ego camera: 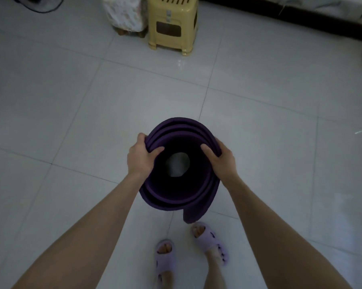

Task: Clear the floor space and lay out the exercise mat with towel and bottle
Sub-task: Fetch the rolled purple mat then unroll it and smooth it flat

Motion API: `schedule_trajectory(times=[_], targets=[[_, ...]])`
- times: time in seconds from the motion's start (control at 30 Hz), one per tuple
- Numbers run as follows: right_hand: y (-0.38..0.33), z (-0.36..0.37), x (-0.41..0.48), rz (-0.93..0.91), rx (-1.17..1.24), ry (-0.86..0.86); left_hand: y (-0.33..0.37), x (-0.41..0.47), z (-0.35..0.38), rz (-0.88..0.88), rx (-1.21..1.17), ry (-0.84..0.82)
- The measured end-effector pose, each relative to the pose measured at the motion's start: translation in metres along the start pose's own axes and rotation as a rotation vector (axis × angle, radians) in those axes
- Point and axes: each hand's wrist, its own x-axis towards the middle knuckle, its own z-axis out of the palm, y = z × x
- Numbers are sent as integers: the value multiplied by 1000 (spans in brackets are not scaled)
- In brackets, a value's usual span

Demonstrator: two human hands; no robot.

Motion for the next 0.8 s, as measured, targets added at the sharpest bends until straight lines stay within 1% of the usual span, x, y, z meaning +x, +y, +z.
schedule_trajectory(times=[0.1, 0.2, 0.4, 0.47, 0.53, 0.7, 0.8], targets=[[16, 6, -19, 83, 103, 53, -13, -7, 3, 35, 60, 28], [29, 4, -44, 128, 178, 80, -23, -14, 1, 80, 86, 16], [48, 8, -84, 203, 336, 158, -23, -28, 6, 148, 22, -29], [45, 10, -83, 214, 318, 203, -23, -28, 6, 150, 0, -24], [44, 9, -83, 182, 268, 236, -25, -28, 3, 160, -5, -14], [50, -3, -88, 124, 146, 252, -35, -30, -13, 183, -1, 57], [51, -5, -95, 73, 102, 237, -37, -27, -27, 257, 52, 81]])
